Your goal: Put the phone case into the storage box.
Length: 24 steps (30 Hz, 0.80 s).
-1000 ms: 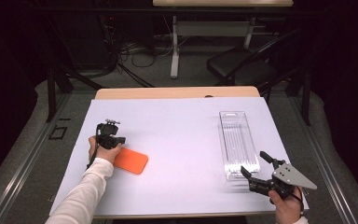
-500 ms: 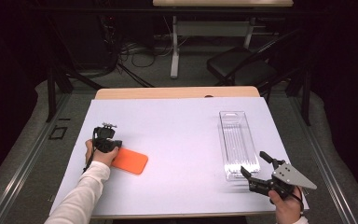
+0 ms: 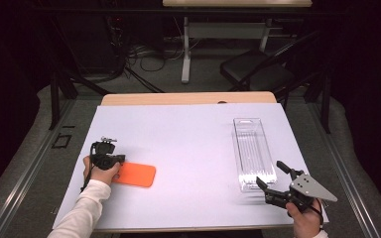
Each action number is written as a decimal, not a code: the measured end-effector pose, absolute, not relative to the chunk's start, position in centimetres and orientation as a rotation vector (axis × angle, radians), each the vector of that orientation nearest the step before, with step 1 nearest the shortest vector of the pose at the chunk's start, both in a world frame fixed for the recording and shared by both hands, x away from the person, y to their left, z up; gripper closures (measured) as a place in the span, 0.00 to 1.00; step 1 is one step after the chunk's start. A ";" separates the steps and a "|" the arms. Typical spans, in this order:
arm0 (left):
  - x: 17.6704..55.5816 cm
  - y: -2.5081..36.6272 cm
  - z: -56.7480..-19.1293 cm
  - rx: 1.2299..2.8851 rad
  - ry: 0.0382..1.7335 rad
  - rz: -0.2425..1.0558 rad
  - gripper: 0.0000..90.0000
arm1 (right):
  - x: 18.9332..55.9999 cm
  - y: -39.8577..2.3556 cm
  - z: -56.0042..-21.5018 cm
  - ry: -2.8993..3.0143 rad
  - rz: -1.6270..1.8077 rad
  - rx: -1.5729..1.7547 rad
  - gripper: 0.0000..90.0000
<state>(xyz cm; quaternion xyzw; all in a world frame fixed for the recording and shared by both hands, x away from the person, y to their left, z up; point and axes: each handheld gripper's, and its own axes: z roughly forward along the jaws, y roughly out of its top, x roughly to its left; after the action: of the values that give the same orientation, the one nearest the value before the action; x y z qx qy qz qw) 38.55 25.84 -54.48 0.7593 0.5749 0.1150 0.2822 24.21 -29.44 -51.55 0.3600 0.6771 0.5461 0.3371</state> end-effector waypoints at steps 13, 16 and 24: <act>34.3 27.3 -54.5 2.036 1.517 0.287 1.00 | 24.2 -29.4 -51.5 1.764 1.422 0.944 0.16; 33.3 27.4 -54.7 2.022 1.506 0.280 1.00 | 24.2 -29.4 -51.5 1.766 1.418 0.942 0.16; 31.4 27.5 -54.7 2.037 1.470 0.249 1.00 | 24.2 -29.3 -51.5 1.767 1.419 0.937 0.16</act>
<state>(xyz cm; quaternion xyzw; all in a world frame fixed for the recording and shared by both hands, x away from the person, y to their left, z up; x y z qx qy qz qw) 31.42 27.54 -54.69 0.7689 0.5549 0.0940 0.3035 24.21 -29.32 -51.53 0.3597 0.6781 0.5447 0.3378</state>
